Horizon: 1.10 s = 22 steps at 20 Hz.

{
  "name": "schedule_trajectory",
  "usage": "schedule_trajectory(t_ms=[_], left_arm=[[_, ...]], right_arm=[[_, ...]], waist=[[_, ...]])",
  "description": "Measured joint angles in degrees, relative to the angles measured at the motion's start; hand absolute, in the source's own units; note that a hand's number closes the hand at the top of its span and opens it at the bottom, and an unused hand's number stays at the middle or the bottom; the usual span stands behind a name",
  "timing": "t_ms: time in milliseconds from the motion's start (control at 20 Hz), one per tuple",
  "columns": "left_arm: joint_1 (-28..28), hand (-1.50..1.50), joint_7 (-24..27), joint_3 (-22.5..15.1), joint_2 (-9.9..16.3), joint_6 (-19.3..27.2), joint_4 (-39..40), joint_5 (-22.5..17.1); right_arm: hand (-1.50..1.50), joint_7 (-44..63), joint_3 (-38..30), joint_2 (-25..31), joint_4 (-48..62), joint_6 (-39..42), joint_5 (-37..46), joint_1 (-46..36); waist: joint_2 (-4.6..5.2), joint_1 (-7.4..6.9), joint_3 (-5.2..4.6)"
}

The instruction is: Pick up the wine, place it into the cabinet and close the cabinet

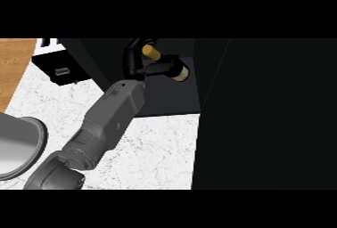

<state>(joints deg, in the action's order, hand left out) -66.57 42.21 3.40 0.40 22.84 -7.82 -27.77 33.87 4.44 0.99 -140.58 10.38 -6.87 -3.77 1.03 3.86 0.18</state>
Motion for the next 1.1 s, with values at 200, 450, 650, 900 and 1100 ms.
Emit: schedule_trajectory(t_ms=[200, 450, 650, 900, 1100], left_arm=[[0.6, -1.5, 0.7, -0.2, -0.2, 1.4, 1.2, 0.9], [0.8, -1.5, 0.9, -0.9, -0.1, 2.6, 2.5, 2.4], [1.2, -1.5, 1.0, -1.4, 0.1, 3.6, 3.1, 3.3], [1.9, -1.5, 2.4, -0.9, 0.0, 4.8, 2.8, 3.5], [2.5, -1.5, 4.0, -0.2, -0.2, 4.3, 2.2, 3.3]], right_arm=[[-1.5, 0.2, 0.0, -0.1, 0.1, 0.0, -0.1, -0.5], [-1.5, -0.6, 0.8, -0.6, 0.5, 0.0, 0.1, -0.3], [-1.5, -0.8, 1.2, -0.7, 0.4, -0.1, 0.1, -0.2], [-1.5, -0.8, 1.6, -0.5, 0.6, -0.1, 0.2, 0.1], [-1.5, -0.7, 1.9, -0.6, 0.8, -0.3, 0.2, -0.9]], waist=[[0.13, 0.1, -0.04], [0.26, 0.27, -0.07], [0.28, 0.55, -0.03], [0.3, 0.66, 0.02], [0.4, 0.66, -0.02]])
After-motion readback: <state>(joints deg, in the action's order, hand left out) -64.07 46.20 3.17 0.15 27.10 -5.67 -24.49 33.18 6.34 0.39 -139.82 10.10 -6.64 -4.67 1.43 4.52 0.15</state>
